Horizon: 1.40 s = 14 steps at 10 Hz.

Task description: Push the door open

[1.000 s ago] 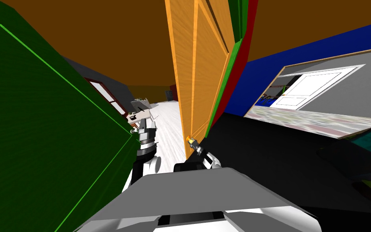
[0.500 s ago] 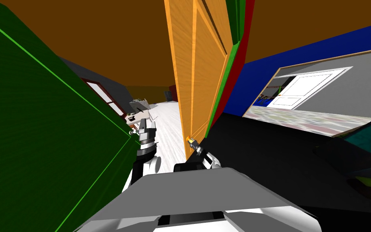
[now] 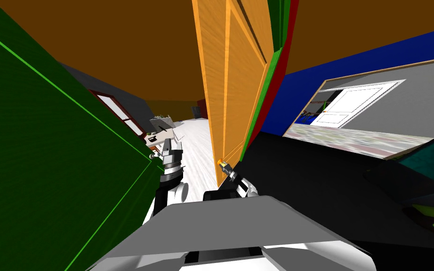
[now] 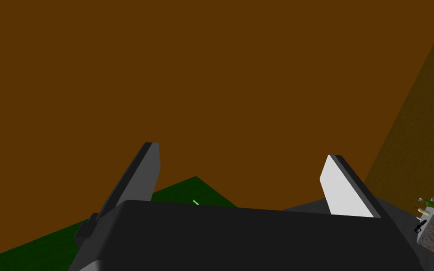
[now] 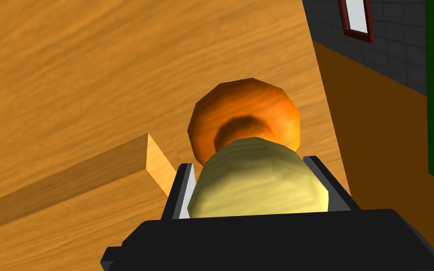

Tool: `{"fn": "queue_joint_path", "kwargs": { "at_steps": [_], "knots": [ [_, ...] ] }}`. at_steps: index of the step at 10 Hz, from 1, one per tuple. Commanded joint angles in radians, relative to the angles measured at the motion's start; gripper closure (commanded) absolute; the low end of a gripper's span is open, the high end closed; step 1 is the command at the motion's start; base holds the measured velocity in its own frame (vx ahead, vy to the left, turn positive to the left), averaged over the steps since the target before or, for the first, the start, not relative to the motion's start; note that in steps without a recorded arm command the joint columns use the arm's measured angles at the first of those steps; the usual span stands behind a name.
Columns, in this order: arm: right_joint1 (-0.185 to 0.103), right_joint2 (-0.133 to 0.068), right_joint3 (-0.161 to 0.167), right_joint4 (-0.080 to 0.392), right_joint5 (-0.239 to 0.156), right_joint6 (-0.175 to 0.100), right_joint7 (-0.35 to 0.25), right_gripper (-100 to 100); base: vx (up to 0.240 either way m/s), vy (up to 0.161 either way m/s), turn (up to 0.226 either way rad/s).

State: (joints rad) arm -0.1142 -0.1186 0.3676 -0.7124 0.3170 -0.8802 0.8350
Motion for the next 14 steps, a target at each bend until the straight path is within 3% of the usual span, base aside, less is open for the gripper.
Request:
{"fn": "queue_joint_path", "kwargs": {
  "at_steps": [1,11,14],
  "knots": [
    [-0.008,0.001,0.004,0.006,-0.017,-0.003,-0.05,100,0.032,0.025,-0.033],
    [-0.023,0.004,0.044,0.022,-0.09,0.001,-0.296,100,0.032,0.029,-0.033],
    [-0.025,0.004,0.051,0.025,-0.104,0.002,-0.343,100,0.03,0.026,-0.025]
  ]
}}
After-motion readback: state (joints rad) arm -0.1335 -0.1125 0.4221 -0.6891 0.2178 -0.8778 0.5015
